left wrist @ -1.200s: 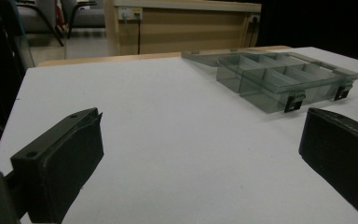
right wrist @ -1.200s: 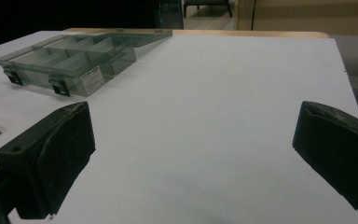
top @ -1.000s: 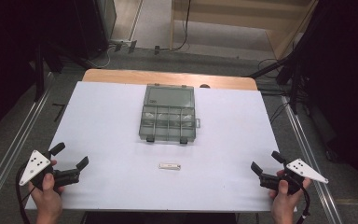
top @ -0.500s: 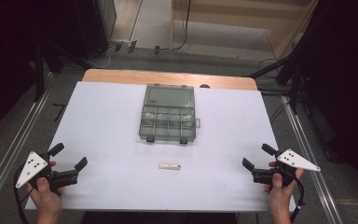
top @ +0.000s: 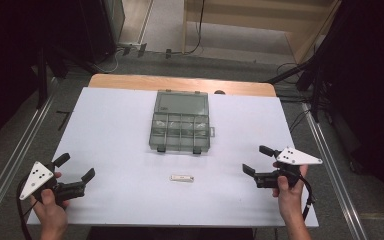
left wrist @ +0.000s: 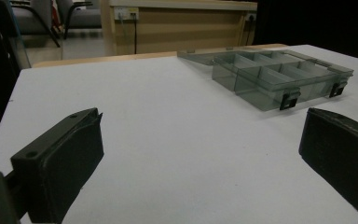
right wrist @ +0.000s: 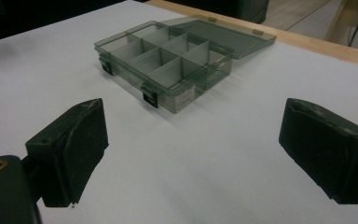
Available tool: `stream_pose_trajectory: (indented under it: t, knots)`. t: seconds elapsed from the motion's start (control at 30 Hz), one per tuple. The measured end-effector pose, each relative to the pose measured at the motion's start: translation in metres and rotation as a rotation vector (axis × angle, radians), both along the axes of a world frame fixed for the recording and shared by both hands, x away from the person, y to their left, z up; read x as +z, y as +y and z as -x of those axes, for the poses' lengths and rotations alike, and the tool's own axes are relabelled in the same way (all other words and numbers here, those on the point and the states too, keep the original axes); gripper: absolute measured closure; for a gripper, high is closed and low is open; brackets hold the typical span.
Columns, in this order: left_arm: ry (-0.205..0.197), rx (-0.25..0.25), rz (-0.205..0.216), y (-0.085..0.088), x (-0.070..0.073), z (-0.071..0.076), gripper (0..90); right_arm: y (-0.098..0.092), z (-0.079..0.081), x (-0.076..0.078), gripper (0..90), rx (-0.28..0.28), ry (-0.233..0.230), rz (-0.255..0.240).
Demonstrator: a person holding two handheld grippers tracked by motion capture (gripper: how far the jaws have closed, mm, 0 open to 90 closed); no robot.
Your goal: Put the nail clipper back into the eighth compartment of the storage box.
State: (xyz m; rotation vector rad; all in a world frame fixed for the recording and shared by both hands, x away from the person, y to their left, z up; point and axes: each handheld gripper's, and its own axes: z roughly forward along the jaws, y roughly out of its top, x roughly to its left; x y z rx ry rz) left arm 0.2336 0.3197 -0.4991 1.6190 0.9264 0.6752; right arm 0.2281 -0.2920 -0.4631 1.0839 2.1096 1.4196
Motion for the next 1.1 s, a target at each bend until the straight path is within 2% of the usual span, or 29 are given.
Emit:
stream_pose_trajectory:
  t: [0.2, 0.63, 0.9, 1.1]
  knots:
    - [-0.003, -0.003, -0.005, 0.0, 0.0, 0.001, 0.0, 0.014, -0.009, 0.005, 8.9, 0.052, 0.028, 0.038]
    - [-0.003, -0.005, -0.006, 0.0, 0.0, 0.001, 0.0, 0.049, -0.026, 0.013, 11.0, 0.164, 0.078, 0.155]
    - [-0.005, -0.001, -0.007, -0.001, 0.0, 0.001, 0.0, 0.063, -0.033, 0.015, 11.1, 0.204, 0.097, 0.183]
    - [-0.005, -0.002, -0.007, -0.001, 0.0, 0.001, 0.0, 0.078, -0.038, 0.016, 11.0, 0.247, 0.116, 0.24]
